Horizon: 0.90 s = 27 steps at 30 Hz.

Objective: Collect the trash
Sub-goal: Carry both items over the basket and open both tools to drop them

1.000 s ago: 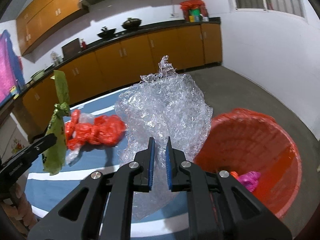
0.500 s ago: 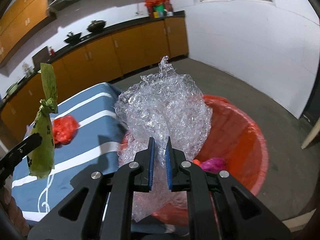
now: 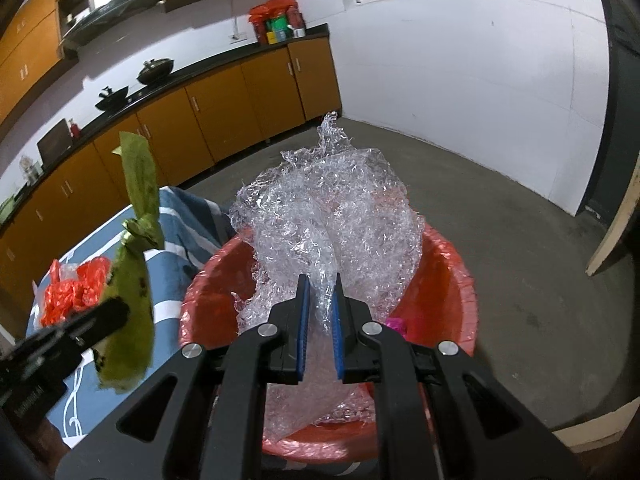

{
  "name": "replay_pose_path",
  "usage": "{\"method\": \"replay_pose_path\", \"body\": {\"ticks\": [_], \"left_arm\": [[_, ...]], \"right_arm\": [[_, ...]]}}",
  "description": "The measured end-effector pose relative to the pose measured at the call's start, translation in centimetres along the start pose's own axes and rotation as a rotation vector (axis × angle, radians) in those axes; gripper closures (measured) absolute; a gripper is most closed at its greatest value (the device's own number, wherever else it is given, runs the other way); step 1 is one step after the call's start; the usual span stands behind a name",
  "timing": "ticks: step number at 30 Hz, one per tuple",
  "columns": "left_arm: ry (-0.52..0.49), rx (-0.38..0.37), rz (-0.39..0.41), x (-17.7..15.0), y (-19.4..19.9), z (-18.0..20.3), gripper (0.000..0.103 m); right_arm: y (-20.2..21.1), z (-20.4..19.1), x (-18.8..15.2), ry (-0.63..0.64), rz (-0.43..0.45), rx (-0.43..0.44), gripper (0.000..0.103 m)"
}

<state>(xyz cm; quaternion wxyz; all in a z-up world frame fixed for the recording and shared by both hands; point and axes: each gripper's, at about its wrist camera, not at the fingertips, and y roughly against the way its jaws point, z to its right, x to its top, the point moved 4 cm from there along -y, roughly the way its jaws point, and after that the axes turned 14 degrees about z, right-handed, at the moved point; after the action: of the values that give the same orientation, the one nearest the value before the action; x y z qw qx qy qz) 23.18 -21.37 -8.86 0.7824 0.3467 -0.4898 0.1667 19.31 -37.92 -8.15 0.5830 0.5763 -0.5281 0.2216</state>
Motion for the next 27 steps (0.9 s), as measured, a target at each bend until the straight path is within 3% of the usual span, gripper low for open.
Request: {"method": "replay_pose_path", "body": {"ticks": [11,15,22,27], "left_arm": [[0.005,-0.026,-0.052,-0.7,-3.1,1.0,0.099],[0.034,-0.009,-0.072,-1.2,-3.8,0.5,0.089],[0.053,0.039,-0.067,-1.6,-3.3,-1.2,0.073],[0.045,0.136,-0.008,-1.0,-1.1,-3.3,0.049]], "right_arm": [[-0.4,0.7,0.4,-0.026,0.004,-0.006,0.092],[-0.6,0.7,0.2,-0.034,-0.003,0.011,0.089],[-0.3,1.1,-0.1,-0.043,-0.006,0.017,0.060],[0.0,0.8,0.2,-0.030,0.011,0.011,0.046]]}}
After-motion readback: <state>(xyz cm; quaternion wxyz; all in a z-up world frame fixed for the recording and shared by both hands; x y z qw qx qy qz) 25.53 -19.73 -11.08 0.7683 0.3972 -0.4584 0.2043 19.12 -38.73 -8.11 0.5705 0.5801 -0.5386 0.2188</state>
